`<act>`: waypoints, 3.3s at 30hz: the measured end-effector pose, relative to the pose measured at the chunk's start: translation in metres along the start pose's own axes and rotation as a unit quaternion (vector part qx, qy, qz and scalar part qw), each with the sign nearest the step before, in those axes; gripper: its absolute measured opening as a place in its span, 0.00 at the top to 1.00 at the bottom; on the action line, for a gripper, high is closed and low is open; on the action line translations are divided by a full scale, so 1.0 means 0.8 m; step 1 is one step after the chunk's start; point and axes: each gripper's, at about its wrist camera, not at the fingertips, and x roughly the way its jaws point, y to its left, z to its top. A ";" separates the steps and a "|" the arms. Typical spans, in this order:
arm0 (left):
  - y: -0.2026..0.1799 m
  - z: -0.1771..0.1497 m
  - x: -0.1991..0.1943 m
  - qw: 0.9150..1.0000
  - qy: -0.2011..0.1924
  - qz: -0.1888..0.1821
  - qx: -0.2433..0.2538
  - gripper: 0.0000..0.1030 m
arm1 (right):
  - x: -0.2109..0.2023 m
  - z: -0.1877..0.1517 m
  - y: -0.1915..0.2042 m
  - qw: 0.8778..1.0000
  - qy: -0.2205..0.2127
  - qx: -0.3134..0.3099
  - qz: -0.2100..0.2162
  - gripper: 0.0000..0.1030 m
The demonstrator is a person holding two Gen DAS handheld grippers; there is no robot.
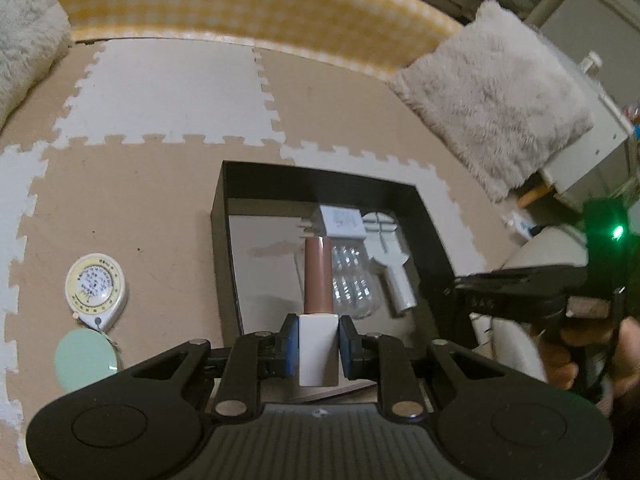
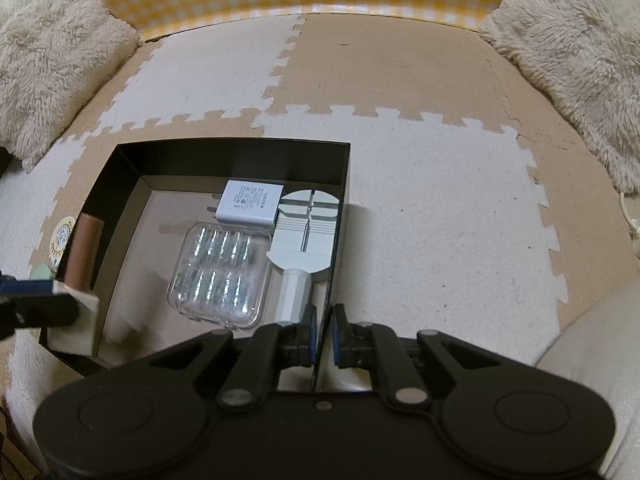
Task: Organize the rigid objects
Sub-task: 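Carry the tube with the left gripper into the black box and release, then lower the left gripper onto the mint-green round compact and close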
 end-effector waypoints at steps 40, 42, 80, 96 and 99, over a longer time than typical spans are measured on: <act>-0.020 -0.011 -0.040 0.997 -0.037 0.048 0.046 0.03 | 0.000 0.000 0.000 1.000 0.002 -0.002 0.003 0.92; -0.016 -0.007 -0.042 0.997 -0.044 0.055 0.041 0.01 | 0.000 0.000 0.000 1.000 0.002 -0.002 0.003 0.92; 0.123 -0.003 -0.003 0.981 0.081 0.177 -0.029 0.37 | 0.000 0.000 -0.002 1.000 0.003 0.001 0.003 0.92; 0.124 0.000 -0.005 0.980 0.071 0.181 -0.030 0.51 | 0.000 0.000 -0.002 1.000 0.003 0.001 0.003 0.92; 0.125 0.005 -0.012 0.982 0.057 0.178 -0.037 0.51 | 0.000 0.000 -0.002 1.000 0.003 0.001 0.003 0.92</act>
